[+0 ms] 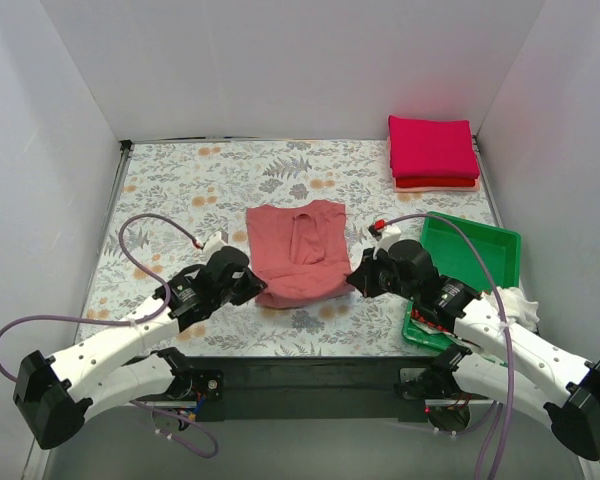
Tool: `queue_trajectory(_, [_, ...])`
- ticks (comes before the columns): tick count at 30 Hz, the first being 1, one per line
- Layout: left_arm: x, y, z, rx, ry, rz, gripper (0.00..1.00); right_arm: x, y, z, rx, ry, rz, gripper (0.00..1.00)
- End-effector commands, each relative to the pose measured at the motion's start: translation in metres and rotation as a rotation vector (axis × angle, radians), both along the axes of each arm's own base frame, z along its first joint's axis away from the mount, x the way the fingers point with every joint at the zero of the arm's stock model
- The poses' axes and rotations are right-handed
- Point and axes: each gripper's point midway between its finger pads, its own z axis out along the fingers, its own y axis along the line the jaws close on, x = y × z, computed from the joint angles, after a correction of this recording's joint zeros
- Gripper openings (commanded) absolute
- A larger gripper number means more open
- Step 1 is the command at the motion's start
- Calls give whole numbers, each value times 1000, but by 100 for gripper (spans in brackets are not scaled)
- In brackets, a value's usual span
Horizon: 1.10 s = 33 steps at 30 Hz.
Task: Fold and stack the t-shirts
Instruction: Fold the tshirt
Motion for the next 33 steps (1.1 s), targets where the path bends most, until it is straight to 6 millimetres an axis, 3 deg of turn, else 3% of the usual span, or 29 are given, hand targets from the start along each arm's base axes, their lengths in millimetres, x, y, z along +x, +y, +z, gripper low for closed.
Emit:
queue_trajectory(1, [24,11,15,88,-62,99,0,25,2,34,-10,-111,-34,2])
queue_trajectory(5, [46,8,35,107,-117,144,0,46,1,45,-23,-126,-69,1])
queue_trajectory(8, [66,16,46,147,-165,211,0,63,1,55,-34,-142,-82,1])
queue_trajectory(9, [74,20,49,151,-168,228,0,66,5,65,-19,-152,-66,1])
queue_trajectory(11, [86,21,47,161,-162,240,0,76,6,61,-37,-140,-60,1])
queue_trajectory(16, [119,23,57,121,-141,246,0,97,12,75,-13,-138,-30,1])
queue_trajectory(26, [158,35,76,149,-197,284,0,135,12,75,-8,-109,-22,1])
queue_trajectory(33, [188,44,72,166,-186,281,0,163,14,79,9,-98,-18,1])
